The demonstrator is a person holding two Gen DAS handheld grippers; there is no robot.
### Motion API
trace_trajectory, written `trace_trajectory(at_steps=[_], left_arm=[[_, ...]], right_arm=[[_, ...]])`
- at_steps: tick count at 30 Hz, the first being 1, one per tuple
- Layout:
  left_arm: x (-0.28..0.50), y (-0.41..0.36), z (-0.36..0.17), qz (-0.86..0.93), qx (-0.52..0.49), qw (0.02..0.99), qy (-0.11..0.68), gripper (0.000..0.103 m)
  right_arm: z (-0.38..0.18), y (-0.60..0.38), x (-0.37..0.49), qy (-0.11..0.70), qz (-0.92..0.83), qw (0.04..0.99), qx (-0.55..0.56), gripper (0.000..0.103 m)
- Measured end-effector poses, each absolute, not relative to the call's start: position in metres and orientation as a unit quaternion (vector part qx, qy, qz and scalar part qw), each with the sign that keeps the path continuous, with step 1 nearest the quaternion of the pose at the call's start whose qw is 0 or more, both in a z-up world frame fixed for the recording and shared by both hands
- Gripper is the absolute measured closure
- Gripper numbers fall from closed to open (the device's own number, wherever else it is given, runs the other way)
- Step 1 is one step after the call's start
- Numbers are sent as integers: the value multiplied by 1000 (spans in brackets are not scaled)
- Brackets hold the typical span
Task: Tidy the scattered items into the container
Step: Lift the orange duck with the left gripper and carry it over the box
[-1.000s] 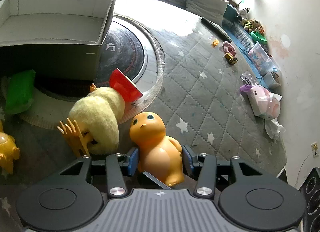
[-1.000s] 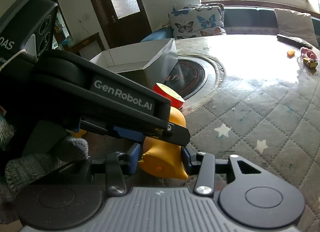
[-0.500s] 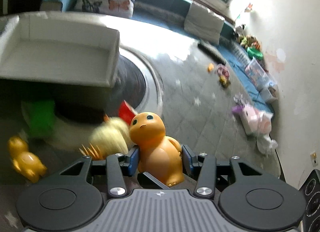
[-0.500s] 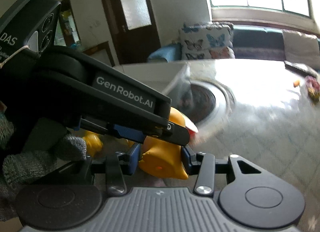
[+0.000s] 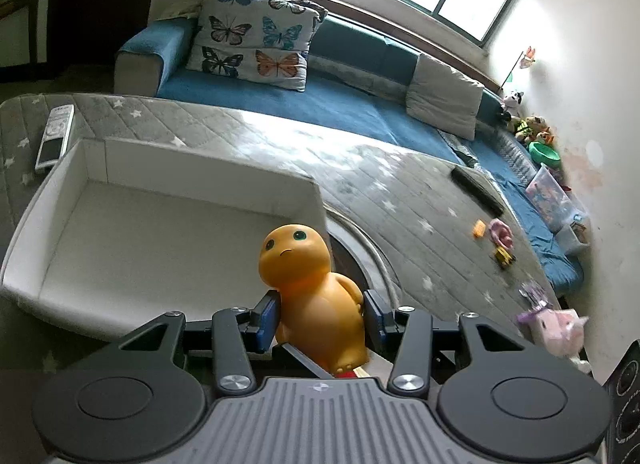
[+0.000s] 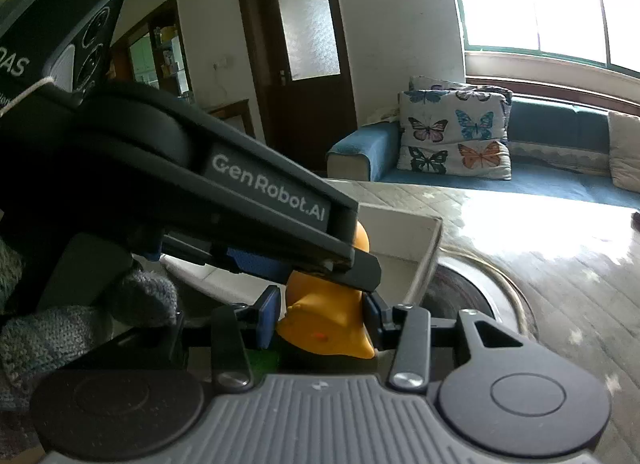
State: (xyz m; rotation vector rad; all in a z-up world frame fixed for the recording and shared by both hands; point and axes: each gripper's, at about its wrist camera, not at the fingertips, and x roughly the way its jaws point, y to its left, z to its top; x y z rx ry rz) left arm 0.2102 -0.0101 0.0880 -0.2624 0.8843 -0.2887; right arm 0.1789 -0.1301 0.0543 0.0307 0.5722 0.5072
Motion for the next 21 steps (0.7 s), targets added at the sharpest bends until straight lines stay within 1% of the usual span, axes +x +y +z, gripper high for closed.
trace_trajectory(at_steps=[9,10,11,21], left_arm=[[266,3,57,-138,-123,870,458,55],[270,3,54,-140,-123,868,461,55],[273,1,50,-143,-121,866,464,55],[285,-12,25,-154,-93,846,501,55]], right_arm=[[35,-127,220,310,236,921,28,57],[32,-128,222,315,237,919,30,56],[28,-131,221,320,236,917,31,54],[20,-134,217,323,227,919,21,54]])
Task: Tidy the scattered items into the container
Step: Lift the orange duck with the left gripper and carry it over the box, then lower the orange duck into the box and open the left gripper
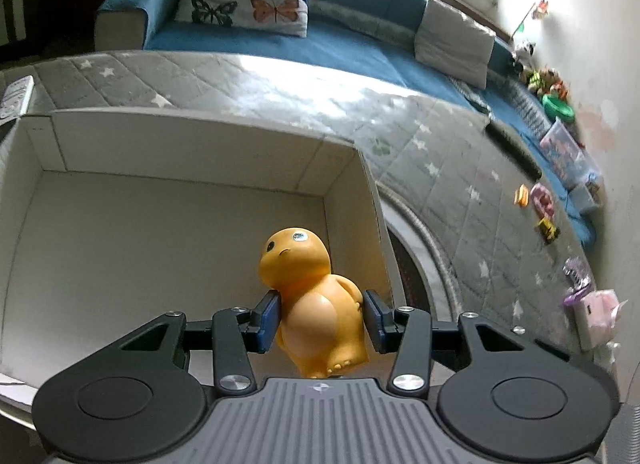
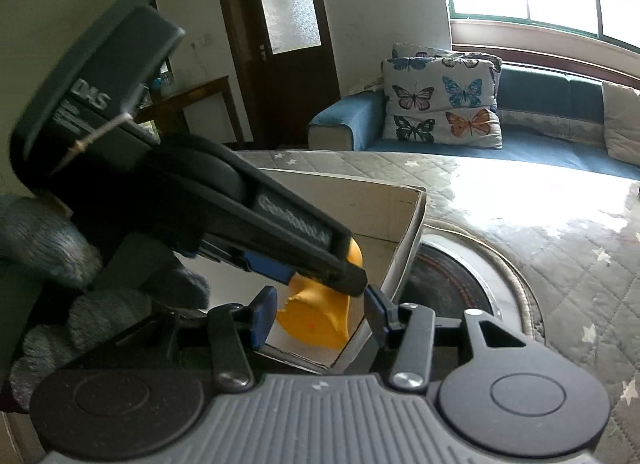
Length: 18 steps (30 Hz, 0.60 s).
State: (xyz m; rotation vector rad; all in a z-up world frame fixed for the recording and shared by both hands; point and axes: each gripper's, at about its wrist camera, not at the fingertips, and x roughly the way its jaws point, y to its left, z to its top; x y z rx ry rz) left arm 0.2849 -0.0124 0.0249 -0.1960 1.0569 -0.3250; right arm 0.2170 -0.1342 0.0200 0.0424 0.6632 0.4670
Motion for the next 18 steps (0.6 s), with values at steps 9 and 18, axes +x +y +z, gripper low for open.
trace_trajectory(at_steps=[9,18], left_arm=[[286,-17,20,-156,-83,843,508,57],[277,-6,34,-153,-95,850,495,57]], right_arm=[[21,-136,214,323,227,919,25,54],[24,-138,211,324,228,918,24,54]])
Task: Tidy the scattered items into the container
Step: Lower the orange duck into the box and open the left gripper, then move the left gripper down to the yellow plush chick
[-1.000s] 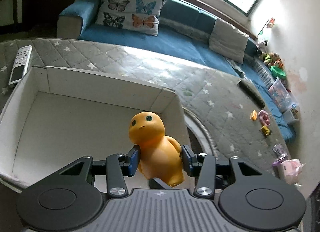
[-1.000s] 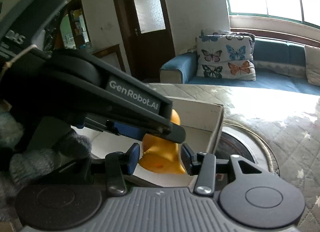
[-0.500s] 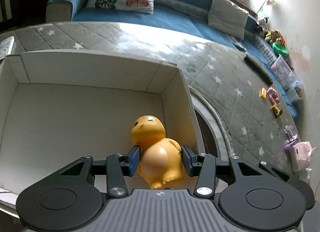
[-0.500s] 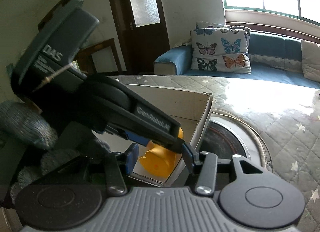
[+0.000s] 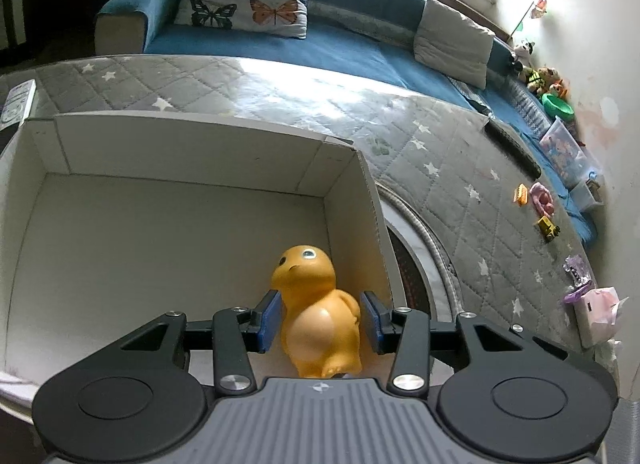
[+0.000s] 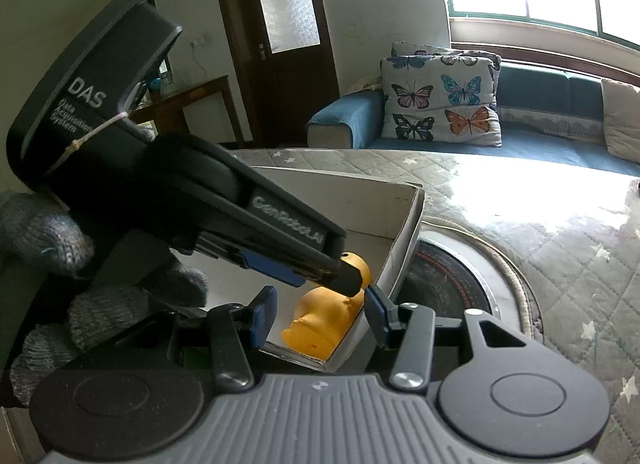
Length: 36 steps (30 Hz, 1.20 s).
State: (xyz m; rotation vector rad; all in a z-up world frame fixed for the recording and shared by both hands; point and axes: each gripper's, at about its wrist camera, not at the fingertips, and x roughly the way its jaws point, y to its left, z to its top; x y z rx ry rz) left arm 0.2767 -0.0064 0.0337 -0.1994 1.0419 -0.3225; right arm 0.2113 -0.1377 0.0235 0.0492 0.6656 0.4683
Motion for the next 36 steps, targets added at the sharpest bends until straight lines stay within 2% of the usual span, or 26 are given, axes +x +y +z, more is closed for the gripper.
trace_trajectory(at_steps=[12,15,19,22,25,26,28,36], left_arm=[[231,20,54,-136,-117,864,470,57],[213,23,60,-136,-119,870,459,57],[191,24,64,-133,-122,876,447,57],[176,27,64,-130,-131,878,442,57],[162,26,62,-128,-138,878,439,57],[157,26,61,-129,-140,878,439,57],[149,24,59,-131,-147,877,438,57],[135,7,41,-155,-169,860,455,57]], right_arm=[[33,-142,180,318,222,922,8,50],[33,-146,167,316,216,924,4,45],[33,-156,153,317,210,925,7,44],[33,-163,141,317,205,926,11,37],[30,-168,126,319,205,925,9,35],[29,-169,122,321,205,925,10,28],[25,-170,111,323,206,924,9,24],[3,-171,89,351,210,912,14,24]])
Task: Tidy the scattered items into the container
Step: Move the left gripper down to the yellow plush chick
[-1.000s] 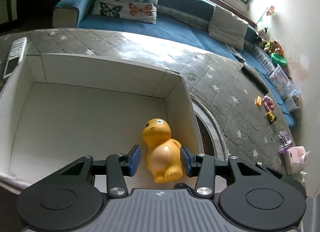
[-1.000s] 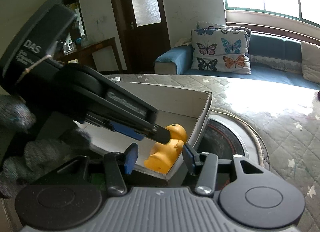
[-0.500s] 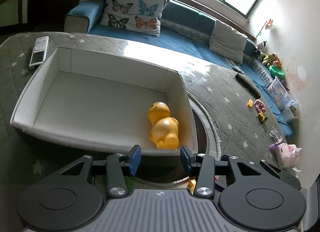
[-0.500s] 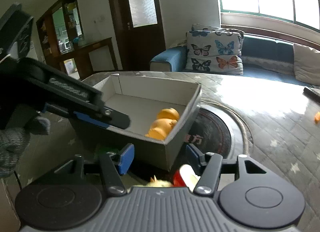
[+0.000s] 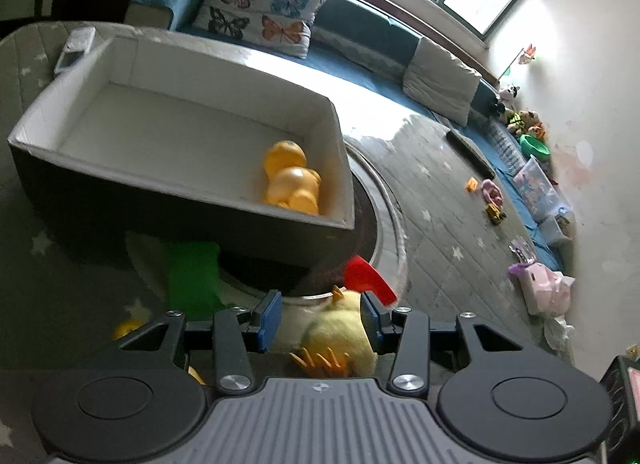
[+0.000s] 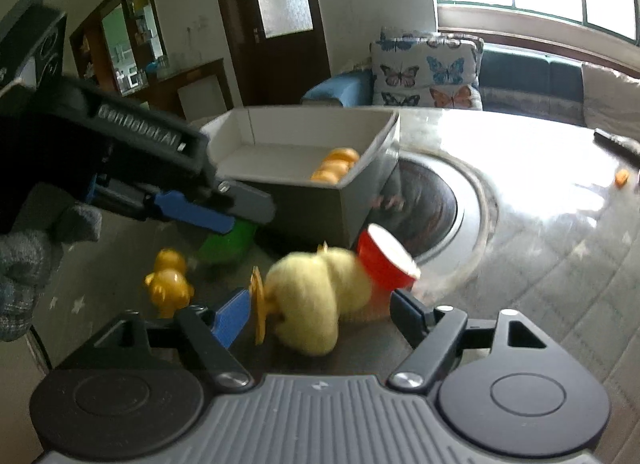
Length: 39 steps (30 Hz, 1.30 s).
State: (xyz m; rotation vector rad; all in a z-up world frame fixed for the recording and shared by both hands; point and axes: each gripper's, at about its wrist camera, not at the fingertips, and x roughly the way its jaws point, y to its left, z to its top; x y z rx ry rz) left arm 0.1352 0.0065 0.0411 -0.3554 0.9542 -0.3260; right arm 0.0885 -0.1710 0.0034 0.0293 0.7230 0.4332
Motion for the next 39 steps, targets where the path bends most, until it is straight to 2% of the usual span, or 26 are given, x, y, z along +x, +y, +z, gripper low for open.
trace_trajectory(at_steps=[12,29,39], left_arm=[[141,-7,26,-162,-166,852,469,57],[152,-19,10,-178,-155,836,495,59],[145,-12,12,-178,-165,836,492,61]], right_arm=[[-10,-157,93,360,212,909,11,25],[-18,-148,106,376,212,902,11,43],[-15,-142,96,372,217,903,0,48]])
